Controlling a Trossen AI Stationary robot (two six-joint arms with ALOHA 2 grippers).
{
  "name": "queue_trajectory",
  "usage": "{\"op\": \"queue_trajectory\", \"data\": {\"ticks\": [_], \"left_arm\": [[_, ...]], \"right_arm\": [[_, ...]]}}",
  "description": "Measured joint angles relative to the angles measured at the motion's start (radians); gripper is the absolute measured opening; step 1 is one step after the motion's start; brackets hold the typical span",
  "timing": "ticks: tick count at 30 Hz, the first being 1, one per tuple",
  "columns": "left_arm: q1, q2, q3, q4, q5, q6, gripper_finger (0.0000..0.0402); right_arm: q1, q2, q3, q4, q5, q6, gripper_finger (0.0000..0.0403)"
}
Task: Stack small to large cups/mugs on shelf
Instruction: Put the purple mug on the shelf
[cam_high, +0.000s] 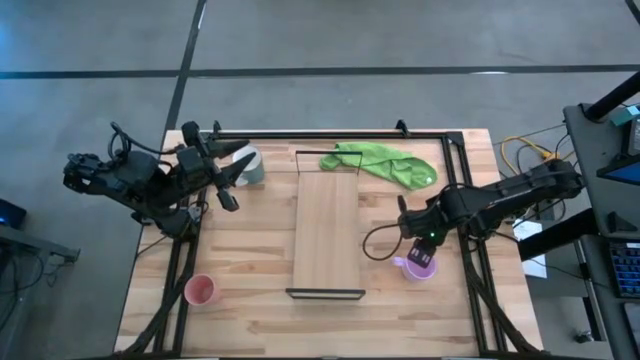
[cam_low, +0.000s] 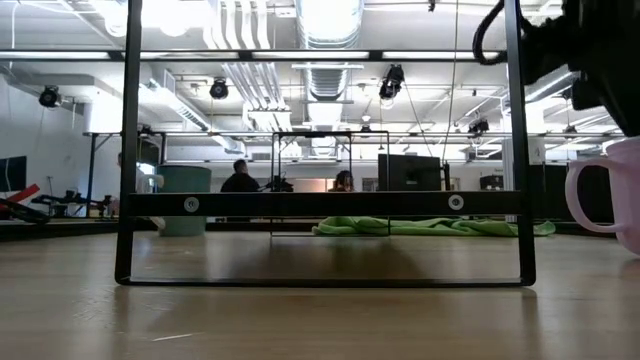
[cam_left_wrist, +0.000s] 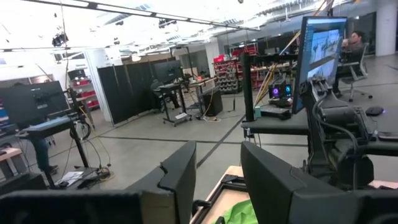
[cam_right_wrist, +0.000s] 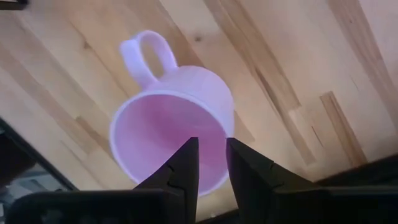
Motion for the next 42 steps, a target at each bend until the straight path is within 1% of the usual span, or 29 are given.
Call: {"op": "queue_trajectory", "data": {"ticks": [13,19,22,26,32,35,36,38,42], "left_arm": [[0.000,0.009,0.000,0.001,0.000,0.000,0.0113],[0.000,0.010,0.000,0.000,0.000,0.000,0.0113],[0.000,0.010,0.000,0.000,0.000,0.000,0.0113],[0.001,0.010,0.000,0.000,0.000,0.001,0.0113],[0.001,0.010,0.000,0.000,0.000,0.001,0.0113],[0.001,0.010,0.000,0.001,0.000,0.001,0.0113],[0.001,0.010,0.000,0.001,0.000,0.001,0.0113],[0.001,0.011,0.000,0.001,0.000,0.001,0.0113],[0.001,0.017,0.000,0.003,0.000,0.001,0.0113]], "right_arm": [[0.002,-0.001,-0.102,0.029,0.002,0.009,0.0073],[0.002,-0.001,-0.112,0.052,0.002,0.007,0.0071],[0.002,-0.001,-0.112,0.055,0.002,0.006,0.0059],[0.002,-0.001,-0.112,0.060,0.001,0.005,0.0019],[0.001,0.000,-0.094,0.097,0.021,0.008,0.0010],[-0.008,0.000,-0.024,0.102,0.065,0.003,0.0010],[-0.015,0.000,0.004,0.102,0.093,-0.004,0.0010],[-0.027,0.000,0.071,0.105,0.177,-0.030,0.0010],[-0.052,0.000,0.199,0.148,0.383,-0.112,0.0009]]}}
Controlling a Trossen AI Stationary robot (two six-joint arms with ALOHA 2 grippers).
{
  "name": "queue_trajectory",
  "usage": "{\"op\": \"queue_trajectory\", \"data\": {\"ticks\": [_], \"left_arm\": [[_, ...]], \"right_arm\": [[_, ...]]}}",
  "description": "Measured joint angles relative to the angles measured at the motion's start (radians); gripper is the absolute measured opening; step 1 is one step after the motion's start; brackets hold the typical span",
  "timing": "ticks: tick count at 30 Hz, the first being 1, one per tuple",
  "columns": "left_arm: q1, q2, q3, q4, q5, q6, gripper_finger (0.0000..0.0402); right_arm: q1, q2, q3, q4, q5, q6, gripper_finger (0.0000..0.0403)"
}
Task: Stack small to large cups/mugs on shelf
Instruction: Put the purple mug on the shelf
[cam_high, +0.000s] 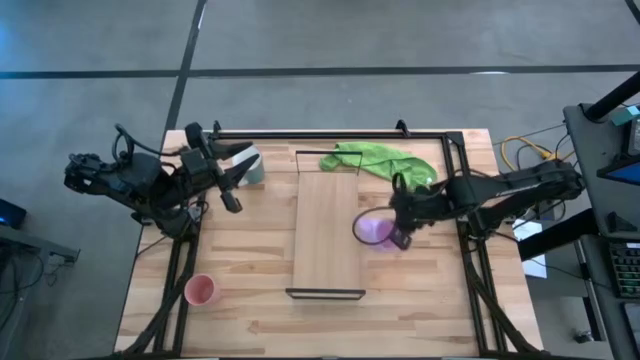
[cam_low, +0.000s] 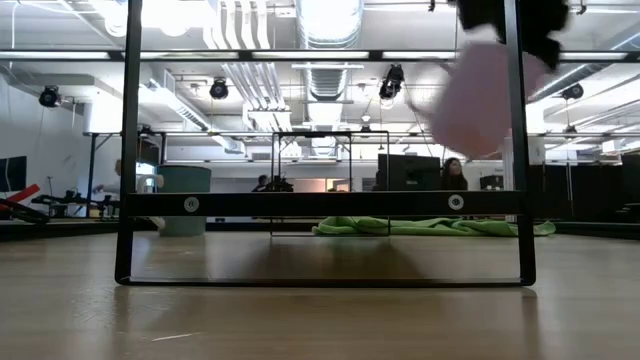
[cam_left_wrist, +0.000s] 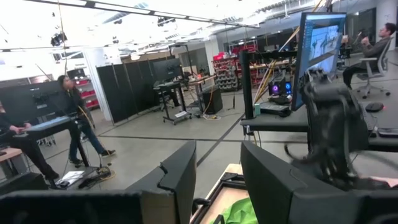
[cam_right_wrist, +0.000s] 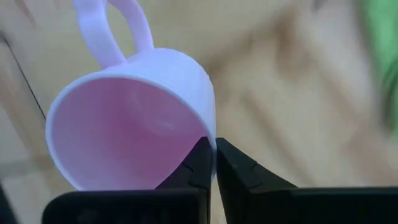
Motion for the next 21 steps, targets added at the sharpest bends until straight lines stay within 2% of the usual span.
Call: {"op": "queue_trajectory", "data": {"ticks": [4,9,11,16,21], "left_arm": [[0.000,0.004,0.000,0.001,0.000,0.000,0.0113],[0.000,0.003,0.000,0.001,0.000,-0.006,0.0113],[0.000,0.002,0.000,0.001,0.000,-0.041,0.0113],[0.000,0.002,0.000,-0.003,-0.001,-0.072,0.0113],[0.000,-0.011,0.000,-0.011,-0.004,-0.073,0.0113]], "right_arm": [[-0.057,0.001,0.101,0.079,0.112,-0.161,0.0009],[-0.203,0.036,0.189,0.078,0.110,-0.308,0.0009],[-0.271,0.062,0.218,0.079,0.055,-0.367,0.0009],[-0.412,0.180,0.293,0.079,-0.197,-0.506,0.0009],[-0.504,0.325,0.411,0.037,-0.287,-0.676,0.0009]]}}
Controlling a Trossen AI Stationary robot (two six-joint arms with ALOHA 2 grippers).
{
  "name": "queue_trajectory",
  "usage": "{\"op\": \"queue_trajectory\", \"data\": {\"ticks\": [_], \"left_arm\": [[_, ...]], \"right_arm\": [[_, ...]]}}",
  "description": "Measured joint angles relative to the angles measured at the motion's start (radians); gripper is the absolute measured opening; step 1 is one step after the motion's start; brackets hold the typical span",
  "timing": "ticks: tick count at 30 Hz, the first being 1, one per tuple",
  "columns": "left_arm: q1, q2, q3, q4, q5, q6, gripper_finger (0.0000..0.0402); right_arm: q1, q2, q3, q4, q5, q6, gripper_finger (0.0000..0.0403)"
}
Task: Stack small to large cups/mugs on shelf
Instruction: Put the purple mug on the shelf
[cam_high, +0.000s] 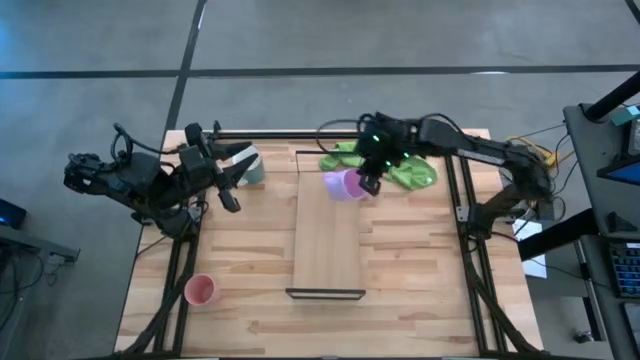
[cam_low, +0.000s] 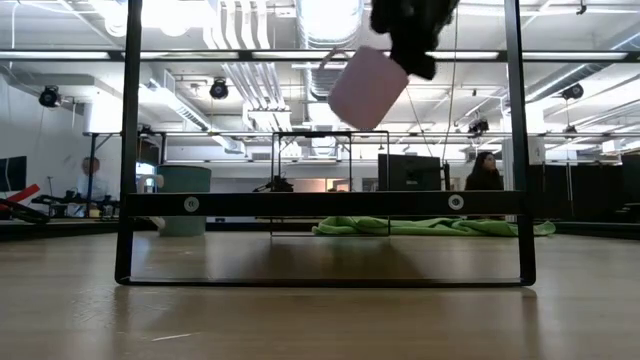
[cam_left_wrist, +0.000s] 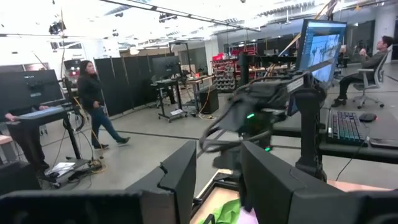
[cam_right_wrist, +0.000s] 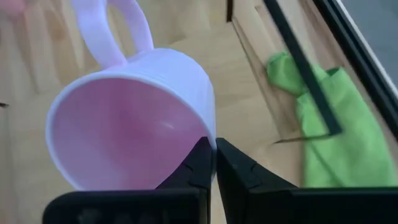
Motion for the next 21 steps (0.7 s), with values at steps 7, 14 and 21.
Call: {"op": "queue_trajectory", "data": {"ticks": [7,14,21], "left_arm": [[0.000,-0.018,0.000,-0.022,-0.001,-0.002,0.0113],[0.000,-0.022,0.000,-0.069,-0.002,-0.003,0.0113],[0.000,-0.017,0.000,-0.073,-0.021,-0.003,0.0113]], "right_arm": [[-0.070,0.223,0.183,-0.133,-0.046,-0.159,0.0009],[-0.080,0.397,0.338,-0.204,-0.048,-0.227,0.0009],[-0.079,0.540,0.503,-0.234,-0.048,-0.257,0.0009]]}}
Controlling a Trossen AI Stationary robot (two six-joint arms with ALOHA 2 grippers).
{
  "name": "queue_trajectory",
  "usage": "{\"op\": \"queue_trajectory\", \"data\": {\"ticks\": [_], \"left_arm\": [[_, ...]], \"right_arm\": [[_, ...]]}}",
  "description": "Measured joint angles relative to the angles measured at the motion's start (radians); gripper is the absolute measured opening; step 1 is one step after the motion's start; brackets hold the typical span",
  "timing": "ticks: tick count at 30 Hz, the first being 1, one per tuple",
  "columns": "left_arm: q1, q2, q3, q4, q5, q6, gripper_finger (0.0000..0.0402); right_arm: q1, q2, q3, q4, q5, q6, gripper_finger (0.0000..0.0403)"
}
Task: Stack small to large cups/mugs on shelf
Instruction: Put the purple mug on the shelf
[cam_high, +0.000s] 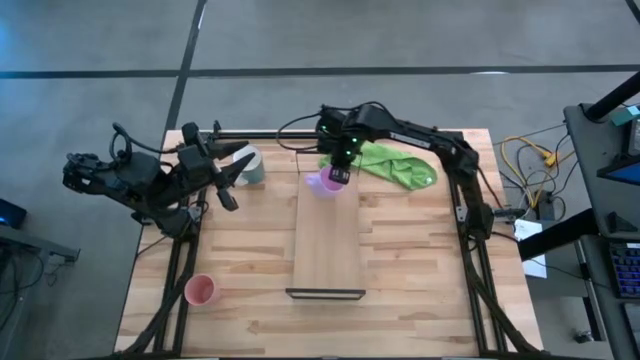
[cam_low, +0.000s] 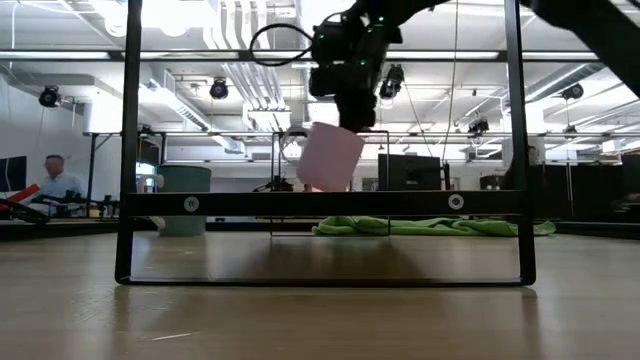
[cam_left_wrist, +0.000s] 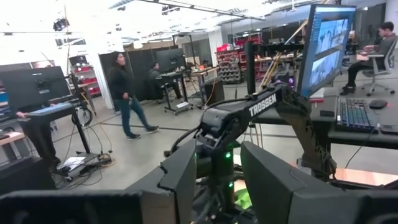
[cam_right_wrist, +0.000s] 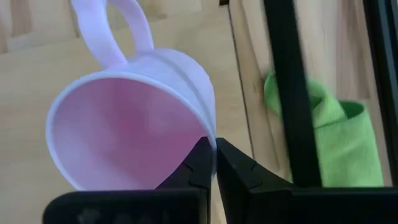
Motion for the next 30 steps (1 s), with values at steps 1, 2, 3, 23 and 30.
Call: {"op": "queue_trajectory", "data": {"ticks": [1,2,3,23,30], "left_arm": [[0.000,0.001,0.000,0.001,0.000,0.000,0.0113],[0.000,0.001,0.000,0.000,0.000,0.000,0.0113],[0.000,0.001,0.000,-0.002,0.000,0.000,0.0113],[0.000,0.001,0.000,-0.004,0.000,0.000,0.0113],[0.000,0.001,-0.001,-0.003,0.000,0.000,0.0113]], "right_arm": [[-0.001,0.015,0.023,-0.010,0.001,0.000,0.0009],[-0.002,0.030,0.044,-0.024,0.002,0.000,0.0009],[-0.003,0.045,0.066,-0.043,0.003,0.000,0.0009],[-0.004,0.102,0.119,-0.145,0.032,0.002,0.0013],[-0.004,0.101,0.119,-0.143,0.036,0.007,0.0015]]}}
